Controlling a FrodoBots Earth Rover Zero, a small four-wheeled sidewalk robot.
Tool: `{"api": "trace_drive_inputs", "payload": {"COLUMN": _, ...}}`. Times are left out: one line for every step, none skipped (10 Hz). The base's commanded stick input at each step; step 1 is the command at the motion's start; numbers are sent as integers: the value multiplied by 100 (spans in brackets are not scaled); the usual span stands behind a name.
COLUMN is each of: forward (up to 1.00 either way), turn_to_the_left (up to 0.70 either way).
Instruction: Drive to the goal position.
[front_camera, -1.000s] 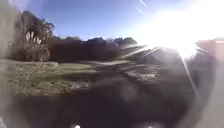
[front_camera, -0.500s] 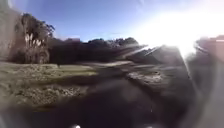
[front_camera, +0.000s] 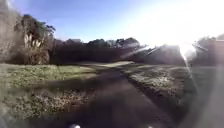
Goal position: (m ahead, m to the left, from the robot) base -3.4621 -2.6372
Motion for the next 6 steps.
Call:
{"api": "trace_drive_inputs", "payload": {"forward": 34, "turn_to_the_left": 0}}
{"api": "trace_drive_inputs", "payload": {"forward": 3, "turn_to_the_left": 0}}
{"api": "trace_drive_inputs", "payload": {"forward": 70, "turn_to_the_left": -20}}
{"api": "trace_drive_inputs", "payload": {"forward": 70, "turn_to_the_left": -31}}
{"api": "trace_drive_inputs", "payload": {"forward": 70, "turn_to_the_left": -35}}
{"api": "trace_drive_inputs", "payload": {"forward": 70, "turn_to_the_left": -35}}
